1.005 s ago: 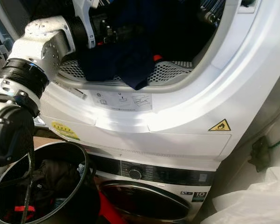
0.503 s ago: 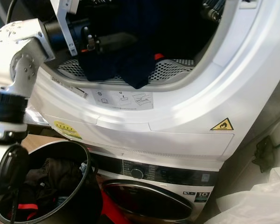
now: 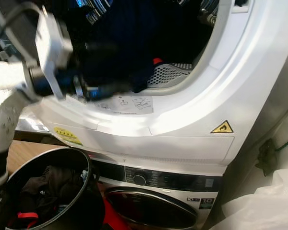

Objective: Clothes washing

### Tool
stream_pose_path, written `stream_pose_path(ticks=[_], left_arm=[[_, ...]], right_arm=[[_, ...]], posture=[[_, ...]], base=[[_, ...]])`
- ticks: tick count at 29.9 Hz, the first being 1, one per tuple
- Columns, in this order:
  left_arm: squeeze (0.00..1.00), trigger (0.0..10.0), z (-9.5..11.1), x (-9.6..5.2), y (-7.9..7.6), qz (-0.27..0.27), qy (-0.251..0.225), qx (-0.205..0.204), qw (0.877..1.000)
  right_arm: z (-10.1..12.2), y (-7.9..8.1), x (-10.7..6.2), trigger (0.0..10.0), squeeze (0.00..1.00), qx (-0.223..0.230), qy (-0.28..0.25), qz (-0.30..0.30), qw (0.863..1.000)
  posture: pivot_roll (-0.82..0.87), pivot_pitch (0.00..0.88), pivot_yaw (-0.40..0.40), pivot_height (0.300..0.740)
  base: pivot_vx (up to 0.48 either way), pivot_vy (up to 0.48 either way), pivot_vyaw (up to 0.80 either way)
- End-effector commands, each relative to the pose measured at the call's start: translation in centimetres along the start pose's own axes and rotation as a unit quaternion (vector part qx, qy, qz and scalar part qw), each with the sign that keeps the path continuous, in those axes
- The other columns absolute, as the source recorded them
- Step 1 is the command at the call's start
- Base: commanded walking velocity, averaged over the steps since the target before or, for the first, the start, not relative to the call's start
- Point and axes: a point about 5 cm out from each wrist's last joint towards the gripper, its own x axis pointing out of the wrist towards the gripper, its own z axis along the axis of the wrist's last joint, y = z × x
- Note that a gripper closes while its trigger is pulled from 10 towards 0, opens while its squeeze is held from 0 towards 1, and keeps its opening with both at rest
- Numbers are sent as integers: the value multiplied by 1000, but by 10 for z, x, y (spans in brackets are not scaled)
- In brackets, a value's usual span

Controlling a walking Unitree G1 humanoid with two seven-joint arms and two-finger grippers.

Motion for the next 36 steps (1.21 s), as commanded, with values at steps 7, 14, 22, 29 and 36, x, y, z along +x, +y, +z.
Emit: stream_pose_path(ticks=[7, 14, 22, 29, 36], left_arm=[[0, 10000, -13, 35, -16, 55, -45, -82, 994], [0, 10000, -16, 51, -2, 134, -54, -106, 984], [0, 10000, -11, 49, 22, 246, -71, -137, 957], [0, 10000, -14, 49, 41, 306, -66, -175, 933], [0, 10000, -14, 61, 51, 303, -90, -220, 923]], right_arm=[[-1, 9, 2, 10000, 0, 10, 5, 10, 1000], [-2, 9, 2, 10000, 0, 14, 5, 7, 1000], [-4, 9, 1, 10000, 0, 15, 8, 7, 1000], [-7, 10, 0, 10000, 0, 13, 12, 10, 1000], [-8, 10, 0, 10000, 0, 9, 14, 13, 1000]], posture=[[98, 12, 132, 740], [85, 11, 140, 740], [83, 16, 140, 740], [88, 19, 139, 740], [83, 12, 138, 740]], base=[[0, 0, 0], [0, 0, 0], [0, 0, 0], [0, 0, 0], [0, 0, 0]])
